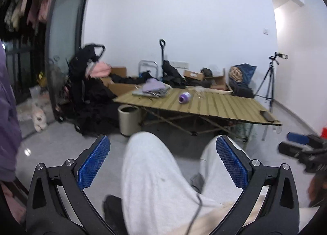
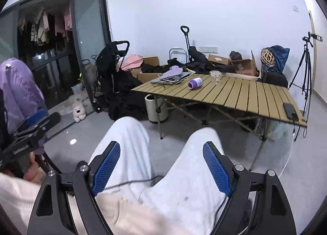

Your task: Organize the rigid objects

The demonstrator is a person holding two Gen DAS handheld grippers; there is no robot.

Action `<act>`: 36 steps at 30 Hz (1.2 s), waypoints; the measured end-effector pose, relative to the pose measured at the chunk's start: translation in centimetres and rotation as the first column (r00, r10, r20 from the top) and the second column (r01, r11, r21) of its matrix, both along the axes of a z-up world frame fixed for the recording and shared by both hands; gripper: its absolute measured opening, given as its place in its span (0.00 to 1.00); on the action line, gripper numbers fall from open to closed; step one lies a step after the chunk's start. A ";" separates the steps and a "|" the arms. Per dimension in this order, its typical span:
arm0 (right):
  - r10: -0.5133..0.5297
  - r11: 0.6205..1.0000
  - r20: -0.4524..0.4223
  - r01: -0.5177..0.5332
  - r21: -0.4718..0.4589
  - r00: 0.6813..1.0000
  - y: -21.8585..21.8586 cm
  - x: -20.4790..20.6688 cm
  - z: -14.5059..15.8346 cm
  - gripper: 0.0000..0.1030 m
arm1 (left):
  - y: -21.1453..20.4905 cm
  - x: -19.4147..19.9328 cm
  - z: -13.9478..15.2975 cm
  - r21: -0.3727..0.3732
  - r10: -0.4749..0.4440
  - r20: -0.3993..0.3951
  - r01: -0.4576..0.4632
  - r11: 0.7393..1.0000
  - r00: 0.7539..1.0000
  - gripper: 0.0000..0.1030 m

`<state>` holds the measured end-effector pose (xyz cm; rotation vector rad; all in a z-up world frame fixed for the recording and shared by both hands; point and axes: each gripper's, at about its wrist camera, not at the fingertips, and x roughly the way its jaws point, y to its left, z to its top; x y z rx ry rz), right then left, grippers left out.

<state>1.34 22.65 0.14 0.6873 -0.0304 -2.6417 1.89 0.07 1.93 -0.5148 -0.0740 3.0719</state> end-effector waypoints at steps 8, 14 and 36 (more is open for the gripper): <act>-0.001 1.000 -0.010 0.001 0.002 1.000 -0.2 -0.3 0.8 0.85 | 0.1 1.0 0.8 0.004 0.005 -0.047 -0.005 1.000 0.999 1.00; 0.002 1.000 -0.005 -0.002 0.003 1.000 -0.2 -0.3 0.7 0.85 | 0.1 1.4 0.8 0.007 0.003 -0.044 -0.002 1.000 0.999 1.00; -0.013 1.000 -0.023 0.013 -0.016 1.000 1.2 0.0 1.1 0.85 | 0.0 1.7 1.3 0.009 -0.003 -0.061 0.003 1.000 0.998 1.00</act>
